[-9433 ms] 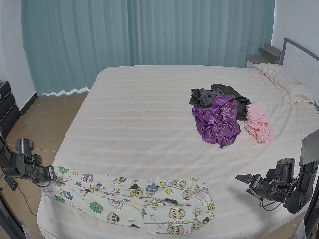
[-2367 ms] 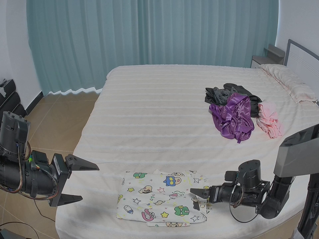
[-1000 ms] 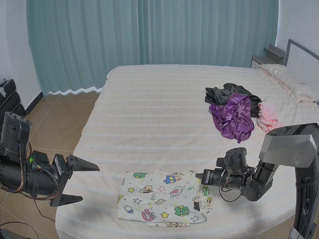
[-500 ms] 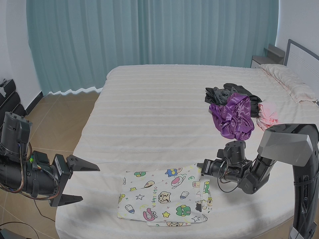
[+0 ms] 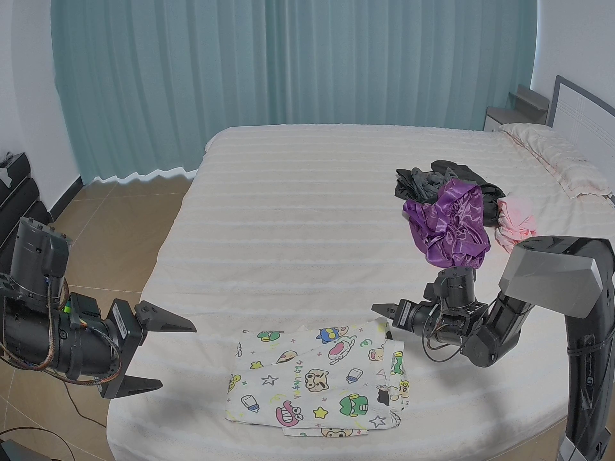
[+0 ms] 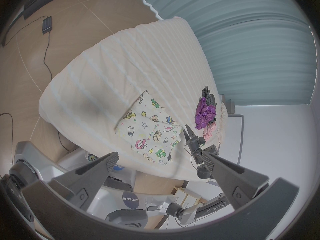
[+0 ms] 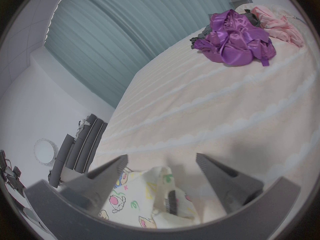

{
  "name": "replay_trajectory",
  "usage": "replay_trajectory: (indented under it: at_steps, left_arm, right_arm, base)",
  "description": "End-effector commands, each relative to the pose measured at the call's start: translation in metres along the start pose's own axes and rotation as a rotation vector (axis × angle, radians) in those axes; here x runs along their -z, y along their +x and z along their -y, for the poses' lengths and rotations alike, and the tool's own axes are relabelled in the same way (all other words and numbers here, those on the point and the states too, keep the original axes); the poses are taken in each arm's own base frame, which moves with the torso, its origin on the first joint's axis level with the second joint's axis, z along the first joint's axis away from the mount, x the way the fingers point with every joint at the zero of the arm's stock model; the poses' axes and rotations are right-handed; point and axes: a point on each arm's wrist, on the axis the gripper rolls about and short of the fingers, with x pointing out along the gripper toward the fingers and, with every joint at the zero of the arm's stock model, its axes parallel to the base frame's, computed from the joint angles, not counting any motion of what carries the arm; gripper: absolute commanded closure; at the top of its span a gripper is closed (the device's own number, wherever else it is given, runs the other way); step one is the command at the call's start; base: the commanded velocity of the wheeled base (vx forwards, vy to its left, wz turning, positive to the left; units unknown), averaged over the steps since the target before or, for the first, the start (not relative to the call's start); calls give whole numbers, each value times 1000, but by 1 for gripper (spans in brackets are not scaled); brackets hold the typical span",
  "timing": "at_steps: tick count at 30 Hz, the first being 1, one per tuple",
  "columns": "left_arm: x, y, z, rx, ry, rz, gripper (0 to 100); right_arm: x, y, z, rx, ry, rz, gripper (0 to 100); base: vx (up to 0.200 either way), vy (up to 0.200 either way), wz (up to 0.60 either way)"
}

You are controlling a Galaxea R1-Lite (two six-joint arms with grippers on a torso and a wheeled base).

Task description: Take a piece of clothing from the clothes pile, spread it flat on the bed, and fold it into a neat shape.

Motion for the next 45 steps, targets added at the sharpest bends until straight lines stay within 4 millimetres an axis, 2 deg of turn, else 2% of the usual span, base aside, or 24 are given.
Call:
replay_trajectory:
  at_steps: [1, 4, 5, 7, 8, 9, 12, 13, 15, 16, 18, 20, 24, 28, 35, 38, 43, 44, 45]
  left_arm:
    - [-7, 19, -5, -43, 9, -9, 0]
    - [-12, 39, -14, -86, 88, -27, 0]
    - [-13, 44, -16, -92, 108, -30, 0]
    - [-20, 67, -21, -129, 171, -43, 0]
    - [-22, 69, -21, -133, 177, -42, 0]
    - [-28, 83, -24, -148, 212, -45, 0]
    - [-40, 112, -33, -197, 310, -47, 0]
    - [-40, 112, -33, -197, 310, -47, 0]
    - [-50, 143, -47, -258, 400, -28, 0]
    - [-50, 143, -47, -258, 400, -28, 0]
    - [-57, 178, -62, -300, 439, 12, 0]
    - [-60, 198, -70, -293, 455, 47, 0]
    - [-61, 211, -76, -256, 472, 81, 0]
    - [-54, 228, -78, -223, 510, 83, 0]
    - [-41, 235, -70, -196, 564, 64, 0]
    - [-30, 244, -63, -182, 602, 49, 0]
    - [-23, 255, -57, -188, 627, 66, 0]
    - [-21, 256, -55, -182, 628, 65, 0]
    - [-21, 256, -54, -180, 630, 65, 100]
  right_arm:
    - [-5, -26, 3, 21, 16, 3, 0]
    - [11, -46, 4, 37, 13, -64, 0]
    - [15, -49, 4, 36, 10, -82, 0]
    - [33, -57, -1, 12, -4, -150, 0]
    - [35, -58, -2, 10, -6, -159, 0]
    - [45, -60, -2, 7, -15, -196, 0]
    - [56, -56, -3, 6, -28, -233, 0]
    - [56, -56, -3, 6, -28, -233, 0]
    - [65, -51, -2, 11, -47, -260, 0]
    - [65, -51, -2, 11, -47, -260, 0]
    - [69, -46, -2, 9, -86, -271, 0]
    - [73, -46, -5, 3, -101, -288, 0]
    - [75, -44, -9, -11, -109, -292, 0]
    - [77, -39, -11, -24, -114, -298, 0]
    - [81, -32, -15, -46, -115, -312, 0]
    - [79, -27, -18, -58, -119, -300, 0]
    - [80, -21, -21, -69, -122, -296, 0]
    - [81, -21, -21, -67, -122, -299, 100]
    - [81, -21, -21, -67, -122, -299, 100]
  base:
    - [0, 0, 0]
    - [0, 0, 0]
    - [0, 0, 0]
    - [0, 0, 0]
    - [0, 0, 0]
    - [0, 0, 0]
    - [0, 0, 0]
    - [0, 0, 0]
    - [0, 0, 0]
    - [0, 0, 0]
    - [0, 0, 0]
    - [0, 0, 0]
    - [0, 0, 0]
    - [0, 0, 0]
    - [0, 0, 0]
    - [0, 0, 0]
    - [0, 0, 0]
    - [0, 0, 0]
    - [0, 0, 0]
